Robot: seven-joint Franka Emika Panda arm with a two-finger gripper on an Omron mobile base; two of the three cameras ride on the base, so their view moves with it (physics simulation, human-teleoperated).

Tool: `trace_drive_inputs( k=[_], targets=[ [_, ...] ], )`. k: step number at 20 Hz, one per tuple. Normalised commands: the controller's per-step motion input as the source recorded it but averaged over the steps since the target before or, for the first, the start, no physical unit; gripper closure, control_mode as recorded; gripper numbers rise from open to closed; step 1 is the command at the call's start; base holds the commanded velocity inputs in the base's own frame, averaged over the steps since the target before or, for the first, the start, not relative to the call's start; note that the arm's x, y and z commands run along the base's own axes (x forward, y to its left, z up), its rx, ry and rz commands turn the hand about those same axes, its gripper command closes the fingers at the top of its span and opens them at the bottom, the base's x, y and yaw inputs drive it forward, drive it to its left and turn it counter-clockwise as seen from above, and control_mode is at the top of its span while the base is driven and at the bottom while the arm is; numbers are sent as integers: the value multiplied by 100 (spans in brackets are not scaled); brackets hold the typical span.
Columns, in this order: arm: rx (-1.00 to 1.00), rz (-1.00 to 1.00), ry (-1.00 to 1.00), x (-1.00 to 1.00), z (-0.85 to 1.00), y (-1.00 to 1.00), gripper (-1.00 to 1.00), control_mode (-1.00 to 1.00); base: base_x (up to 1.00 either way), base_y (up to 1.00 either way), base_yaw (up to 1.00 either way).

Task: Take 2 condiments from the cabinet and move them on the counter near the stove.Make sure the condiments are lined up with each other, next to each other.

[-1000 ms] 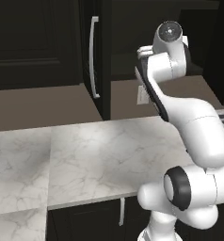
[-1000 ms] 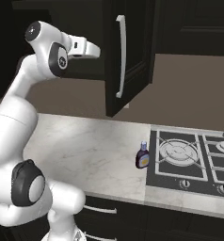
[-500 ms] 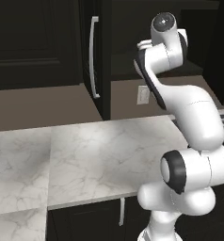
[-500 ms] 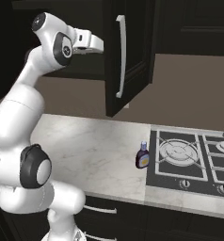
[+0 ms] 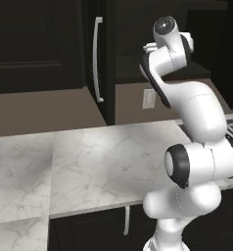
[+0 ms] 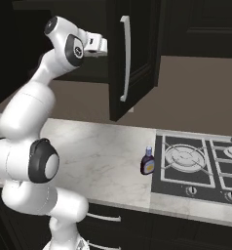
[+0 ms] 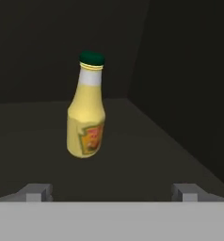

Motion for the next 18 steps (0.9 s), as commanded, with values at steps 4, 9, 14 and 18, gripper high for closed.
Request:
trace_drive_inputs(
  k=[4,9,14,18],
  targets=[
    [0,-7,0,33,-1,-8,-100,-100,0,0,0],
    [0,-6,0,33,-1,-1,-100,-100,0,0,0],
    [0,-6,0,24,-9,0,-100,-100,0,0,0],
    [0,-6,0,20,-14,0,-100,-100,0,0,0]
  ],
)
